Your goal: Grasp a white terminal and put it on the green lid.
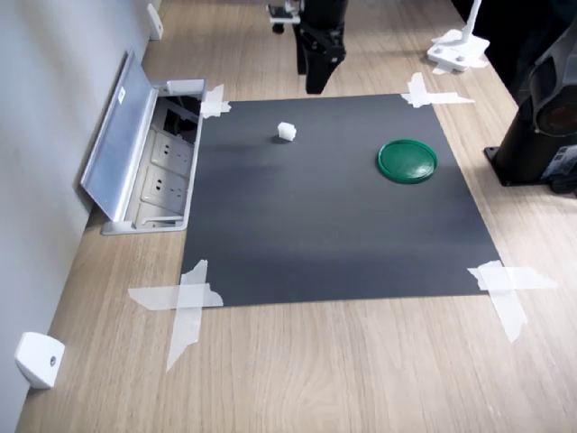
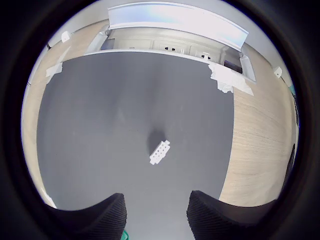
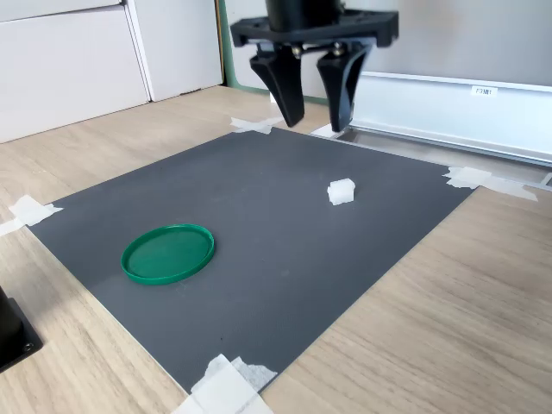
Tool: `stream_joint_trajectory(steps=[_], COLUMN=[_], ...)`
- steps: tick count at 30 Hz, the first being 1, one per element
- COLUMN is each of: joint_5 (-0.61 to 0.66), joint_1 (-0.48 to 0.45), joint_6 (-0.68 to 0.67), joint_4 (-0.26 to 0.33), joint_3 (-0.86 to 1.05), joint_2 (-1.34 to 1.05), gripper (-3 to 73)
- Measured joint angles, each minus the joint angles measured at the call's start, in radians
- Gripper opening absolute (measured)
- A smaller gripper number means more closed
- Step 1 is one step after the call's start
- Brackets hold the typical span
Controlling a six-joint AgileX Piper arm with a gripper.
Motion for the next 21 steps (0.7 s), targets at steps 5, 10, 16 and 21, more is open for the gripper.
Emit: stream_joint_trajectory(steps=[5,10,16,21], joint_5=[-0.036,-0.052,-0.088,-0.105], joint_1=[0.0,0.0,0.0,0.0], joint_6=[-0.017,-0.073,-0.079,-0.091], joint_4=[0.015,0.041,0.056,0.057], joint_3=[0.0,0.0,-0.001,-0.013], joint_2=[0.055,0.118,0.16,0.184], gripper=[52.7,52.7,52.7,52.7])
